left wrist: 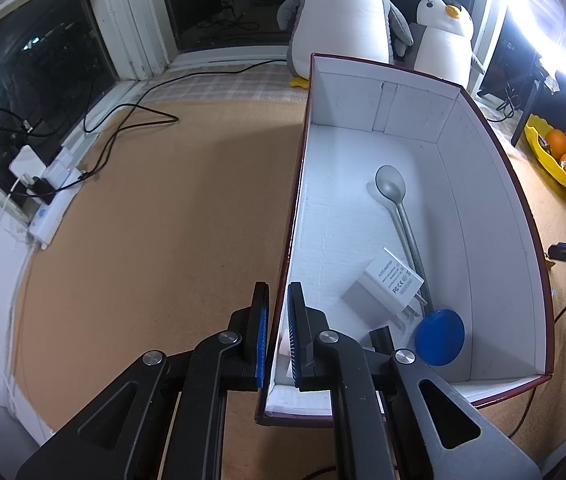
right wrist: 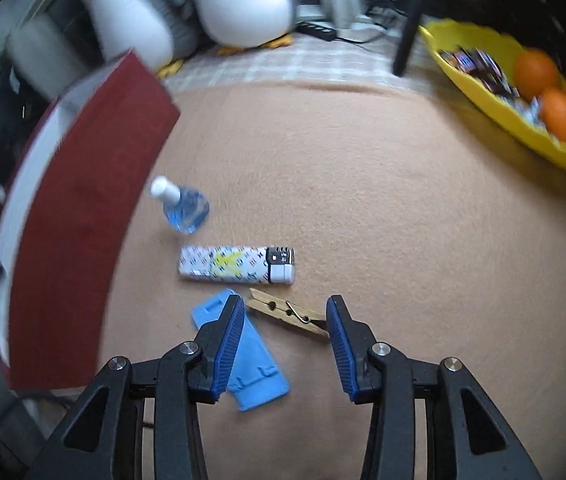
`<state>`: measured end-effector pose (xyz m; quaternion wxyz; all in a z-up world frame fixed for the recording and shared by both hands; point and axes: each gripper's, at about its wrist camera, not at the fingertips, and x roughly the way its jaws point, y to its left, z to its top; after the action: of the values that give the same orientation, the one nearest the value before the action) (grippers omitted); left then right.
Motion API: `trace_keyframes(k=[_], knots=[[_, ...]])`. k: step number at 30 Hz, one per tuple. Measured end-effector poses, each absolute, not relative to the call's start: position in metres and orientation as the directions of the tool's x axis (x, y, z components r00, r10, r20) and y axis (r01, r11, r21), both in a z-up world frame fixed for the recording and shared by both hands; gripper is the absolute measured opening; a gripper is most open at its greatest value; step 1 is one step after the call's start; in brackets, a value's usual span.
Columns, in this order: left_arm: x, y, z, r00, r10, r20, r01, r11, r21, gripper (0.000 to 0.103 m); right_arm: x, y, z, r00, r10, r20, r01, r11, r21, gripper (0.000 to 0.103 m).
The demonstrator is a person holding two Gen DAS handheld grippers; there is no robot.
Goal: Organize rigid objects
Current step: 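Move the right gripper to the wooden clothespin and grasp it, then carry the wooden clothespin into the box and open the right gripper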
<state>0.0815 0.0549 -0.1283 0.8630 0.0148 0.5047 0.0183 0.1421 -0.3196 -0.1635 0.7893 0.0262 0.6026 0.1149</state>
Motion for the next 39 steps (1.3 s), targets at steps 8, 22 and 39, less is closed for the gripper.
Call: trace_keyframes(k=[8, 22, 39], knots=[[0.082, 0.054, -0.129, 0.484, 0.057, -0.873, -0.021, 0.998, 0.054, 0.008, 0.144, -0.3, -0.181, 0.218, 0.098, -0.971, -0.299, 0.954, 0.029, 0.039], [0.081, 0.054, -0.13, 0.477, 0.067, -0.876, -0.035, 0.998, 0.057, 0.008, 0.149, -0.302, -0.185, 0.217, 0.086, -0.972, -0.287, 0.958, 0.02, 0.011], [0.079, 0.057, -0.133, 0.481, 0.054, -0.875, -0.045, 0.998, 0.036, 0.008, 0.117, -0.308, -0.126, 0.386, 0.088, -0.918, -0.178, 0.984, 0.02, 0.011]])
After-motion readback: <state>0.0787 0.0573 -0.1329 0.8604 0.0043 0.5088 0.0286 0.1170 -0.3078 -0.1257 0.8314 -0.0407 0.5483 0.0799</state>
